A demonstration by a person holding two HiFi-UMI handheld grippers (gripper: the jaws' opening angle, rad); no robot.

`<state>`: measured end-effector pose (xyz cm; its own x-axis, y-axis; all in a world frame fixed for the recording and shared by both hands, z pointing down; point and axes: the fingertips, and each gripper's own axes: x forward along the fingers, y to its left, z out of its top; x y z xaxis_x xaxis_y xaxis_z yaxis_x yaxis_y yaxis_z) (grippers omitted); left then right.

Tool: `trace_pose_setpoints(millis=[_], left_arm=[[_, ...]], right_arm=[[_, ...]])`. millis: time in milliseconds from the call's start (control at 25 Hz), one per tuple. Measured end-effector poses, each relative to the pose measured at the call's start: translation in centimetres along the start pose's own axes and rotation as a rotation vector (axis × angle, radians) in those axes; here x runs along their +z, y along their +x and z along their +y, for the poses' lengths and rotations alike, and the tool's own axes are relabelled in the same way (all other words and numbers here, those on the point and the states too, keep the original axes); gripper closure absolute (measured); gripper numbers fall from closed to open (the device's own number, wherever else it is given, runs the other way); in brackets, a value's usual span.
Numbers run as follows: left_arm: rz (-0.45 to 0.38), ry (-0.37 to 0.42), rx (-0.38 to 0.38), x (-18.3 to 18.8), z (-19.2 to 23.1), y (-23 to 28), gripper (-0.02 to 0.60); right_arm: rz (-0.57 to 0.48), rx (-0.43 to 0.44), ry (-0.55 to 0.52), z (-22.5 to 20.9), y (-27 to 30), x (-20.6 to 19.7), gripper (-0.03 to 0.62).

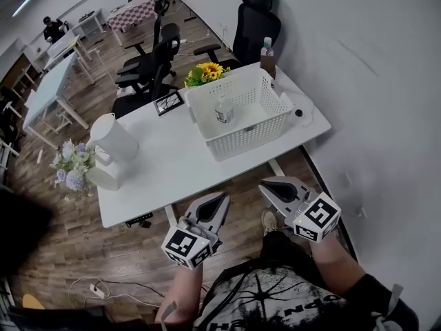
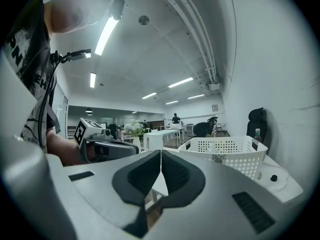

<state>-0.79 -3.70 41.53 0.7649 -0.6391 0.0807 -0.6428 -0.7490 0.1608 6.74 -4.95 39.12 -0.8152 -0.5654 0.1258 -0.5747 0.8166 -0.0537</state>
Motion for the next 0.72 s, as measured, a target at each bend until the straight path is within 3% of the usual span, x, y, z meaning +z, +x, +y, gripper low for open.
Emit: trace_pose_setpoints(millis=[720], left_arm=[[-0.002,-0.004,0.192,3.6,11.2,9.8,0.571]], right_arm=[[-0.017,0.181,-0.008,-14.2,9.0,3.1,0.571]])
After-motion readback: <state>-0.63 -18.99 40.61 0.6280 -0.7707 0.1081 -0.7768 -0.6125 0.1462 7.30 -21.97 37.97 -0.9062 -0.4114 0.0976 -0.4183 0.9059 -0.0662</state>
